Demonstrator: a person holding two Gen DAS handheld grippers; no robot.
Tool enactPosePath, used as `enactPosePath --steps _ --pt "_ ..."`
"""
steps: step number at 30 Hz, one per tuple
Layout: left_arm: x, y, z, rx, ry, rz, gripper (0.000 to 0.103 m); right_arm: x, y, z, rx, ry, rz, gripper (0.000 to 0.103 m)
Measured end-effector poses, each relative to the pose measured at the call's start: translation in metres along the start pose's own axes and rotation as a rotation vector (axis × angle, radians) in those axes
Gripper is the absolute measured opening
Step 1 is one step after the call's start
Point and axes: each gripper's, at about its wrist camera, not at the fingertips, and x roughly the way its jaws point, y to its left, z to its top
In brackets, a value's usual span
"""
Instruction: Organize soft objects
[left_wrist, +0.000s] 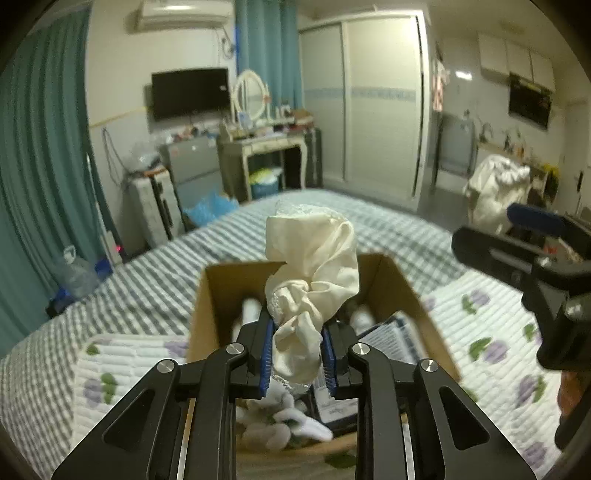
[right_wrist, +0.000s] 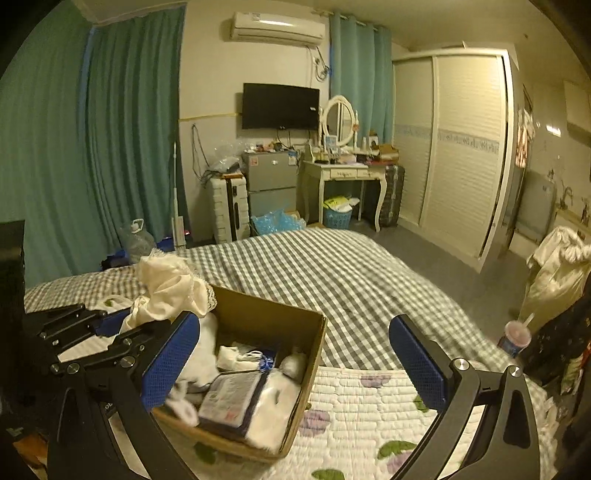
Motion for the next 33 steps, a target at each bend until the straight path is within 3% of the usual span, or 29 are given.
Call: enactPosePath --steps 1,3,4,5,11,15,24,26,33 --pt "0.008 -0.001 -0.002 0.008 0.016 0.007 0.027 0.009 -0.003 -0.003 0.005 0.006 -0.003 0.103" --pt "0.021 -0.003 -0.006 0.017 0.036 0.028 0.052 0.025 -0.009 -0.009 0.014 0.020 -0.005 0.103" --pt "0.024 -0.002 -0.009 0.011 0.035 0.040 0.074 0.033 -0.013 -0.013 0.022 0.026 -0.007 0.103" --pt "0.024 -0.001 -0.012 -0.006 0.021 0.054 0.085 0.037 -0.017 -0.017 0.027 0.032 -0.007 0.103" --pt "0.015 0.004 -0.012 -0.051 0.034 0.061 0.086 0.040 -0.023 -0.029 0.039 0.057 -0.011 0.103" --pt "-0.021 -0.005 0.000 -0.025 -0.008 0.079 0.086 0.014 -0.022 -0.018 0.035 0.035 -0.017 0.103" --pt "-0.171 -0.016 0.049 -0.022 -0.223 0.096 0.087 -0.127 -0.003 0.042 -0.010 -0.128 -0.060 0.103" --pt "-0.203 -0.016 0.056 -0.016 -0.275 0.098 0.092 -0.166 0.002 0.053 -0.018 -0.169 -0.073 0.103" --pt "-0.318 -0.015 0.043 0.002 -0.468 0.097 0.095 -0.277 0.022 0.049 -0.019 -0.279 -0.061 0.103"
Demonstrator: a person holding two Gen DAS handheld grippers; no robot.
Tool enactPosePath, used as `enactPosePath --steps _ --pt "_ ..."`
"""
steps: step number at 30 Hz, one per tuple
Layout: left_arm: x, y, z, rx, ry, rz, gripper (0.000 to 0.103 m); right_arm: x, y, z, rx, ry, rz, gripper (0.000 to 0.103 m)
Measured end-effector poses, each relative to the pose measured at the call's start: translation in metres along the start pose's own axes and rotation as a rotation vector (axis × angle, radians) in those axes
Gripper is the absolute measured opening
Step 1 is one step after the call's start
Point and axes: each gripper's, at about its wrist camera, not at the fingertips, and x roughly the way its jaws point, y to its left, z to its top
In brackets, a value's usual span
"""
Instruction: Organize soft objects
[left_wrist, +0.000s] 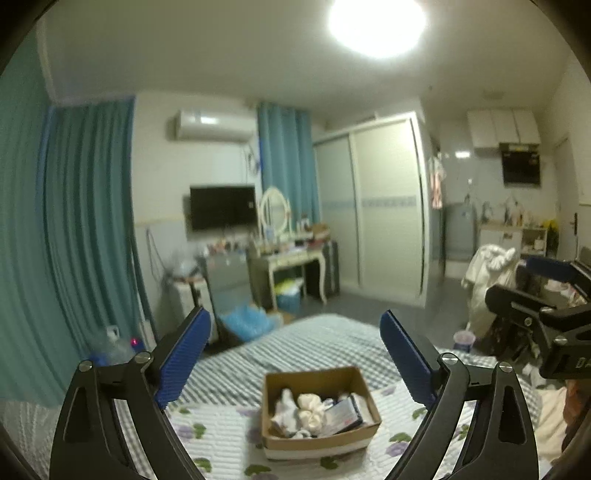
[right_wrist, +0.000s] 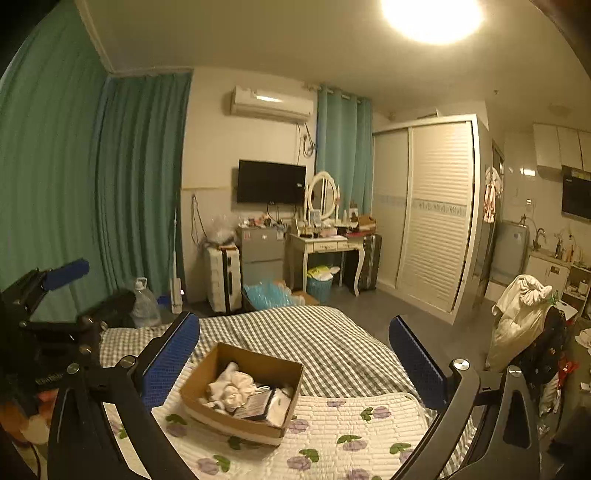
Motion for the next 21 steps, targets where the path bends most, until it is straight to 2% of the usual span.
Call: enactPosePath --steps 6,10,16,21 --pt "-0.050 0.008 -0.020 0.038 -0.060 0.032 0.095 -0.048 0.017 -0.015 0.008 -0.044 0.016 0.103" --pt "-0.050 0.017 -0.054 0.021 -0.028 0.033 0.096 -0.060 0.028 -0.046 0.038 -0.051 0.037 0.103" --pt "-0.033 0.023 -0.117 0.008 0.033 0.094 0.096 -0.038 0.041 -0.111 0.090 -0.005 0.061 0.103" --pt "-0.020 0.021 -0.157 -0.003 0.086 0.108 0.096 -0.020 0.046 -0.147 0.103 0.049 0.067 0.103"
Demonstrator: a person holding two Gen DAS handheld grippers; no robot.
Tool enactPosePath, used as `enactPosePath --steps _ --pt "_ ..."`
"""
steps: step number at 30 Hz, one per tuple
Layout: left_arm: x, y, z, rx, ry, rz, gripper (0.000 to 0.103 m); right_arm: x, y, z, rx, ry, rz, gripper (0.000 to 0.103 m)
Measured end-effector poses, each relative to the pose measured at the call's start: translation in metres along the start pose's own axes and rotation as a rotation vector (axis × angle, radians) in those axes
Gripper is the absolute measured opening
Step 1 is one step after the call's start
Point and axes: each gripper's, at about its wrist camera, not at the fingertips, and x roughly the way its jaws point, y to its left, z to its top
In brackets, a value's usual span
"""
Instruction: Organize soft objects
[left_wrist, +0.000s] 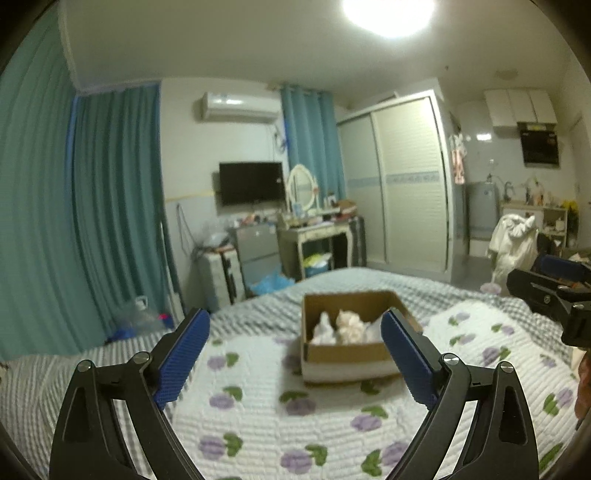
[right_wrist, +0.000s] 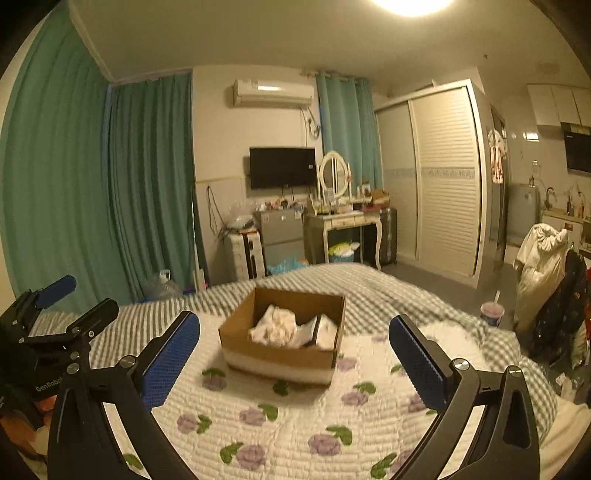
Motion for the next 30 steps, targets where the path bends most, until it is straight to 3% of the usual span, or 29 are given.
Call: enactPosePath --steps 11,30 --pt "0.008 0.006 -0.019 -0.056 0.063 -0.048 0.096 0.019 -0.004 -0.025 0.012 0.058 -0.024 0.103" --pt "0.006 0.006 -0.026 -0.061 0.069 -0.074 0.096 0.030 0.001 -0.035 0.007 0.087 -0.027 0.103"
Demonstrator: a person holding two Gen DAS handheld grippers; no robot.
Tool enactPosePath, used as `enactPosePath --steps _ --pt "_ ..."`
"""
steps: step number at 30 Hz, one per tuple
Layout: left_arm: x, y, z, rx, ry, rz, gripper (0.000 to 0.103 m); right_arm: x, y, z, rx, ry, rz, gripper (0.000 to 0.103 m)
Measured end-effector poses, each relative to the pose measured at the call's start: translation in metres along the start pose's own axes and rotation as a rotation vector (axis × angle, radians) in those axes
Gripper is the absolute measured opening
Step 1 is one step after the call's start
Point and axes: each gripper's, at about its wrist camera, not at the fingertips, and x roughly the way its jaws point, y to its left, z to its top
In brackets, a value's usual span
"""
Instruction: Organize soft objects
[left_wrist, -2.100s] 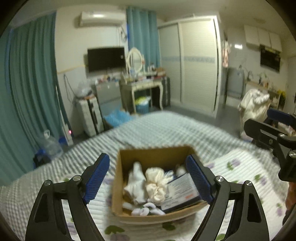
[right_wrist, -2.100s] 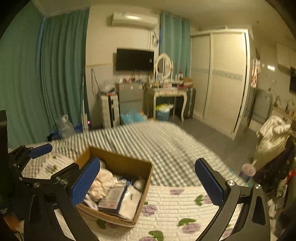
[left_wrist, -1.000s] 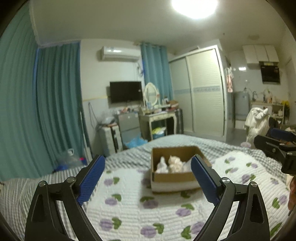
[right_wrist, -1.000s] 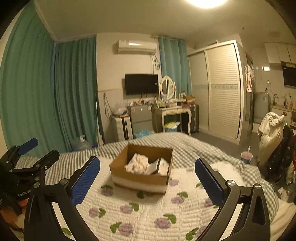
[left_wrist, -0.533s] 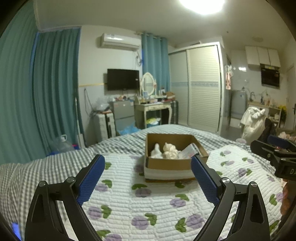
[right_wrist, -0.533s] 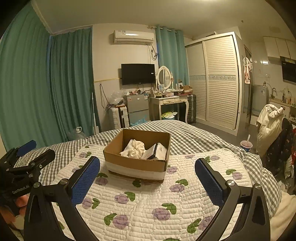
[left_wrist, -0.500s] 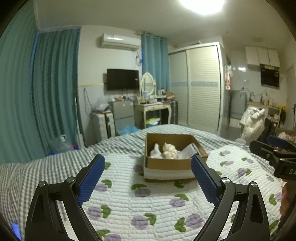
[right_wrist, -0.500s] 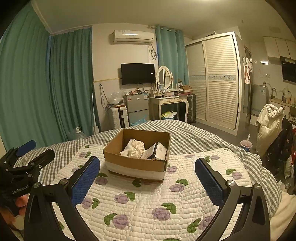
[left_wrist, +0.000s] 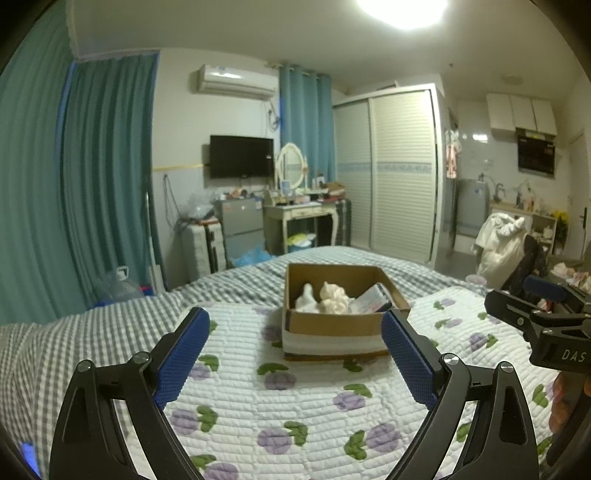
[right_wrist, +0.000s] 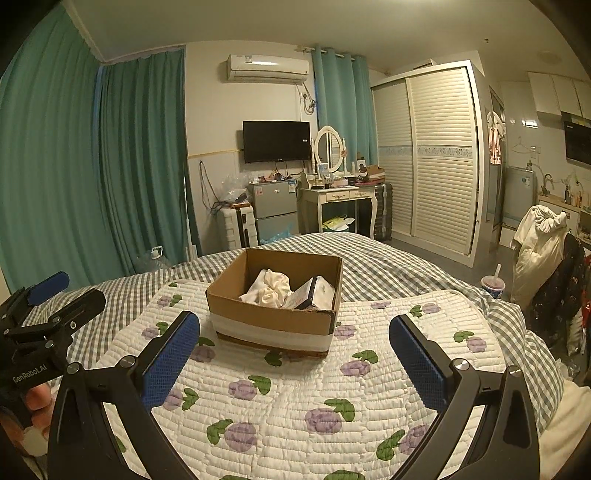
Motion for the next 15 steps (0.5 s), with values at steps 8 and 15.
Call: enactPosePath --steps 8,15 --pt "-0.0001 -0.0003 -0.0017 0.002 0.002 -0.002 0.096 0.0016 0.0005 -0.0018 0.000 0.005 0.002 0.103" --pt "-0.0004 -0.0016 -0.0023 0.004 0.001 -0.007 0.096 0.0026 0.0030 -0.0037 0.002 0.007 0.003 0.103"
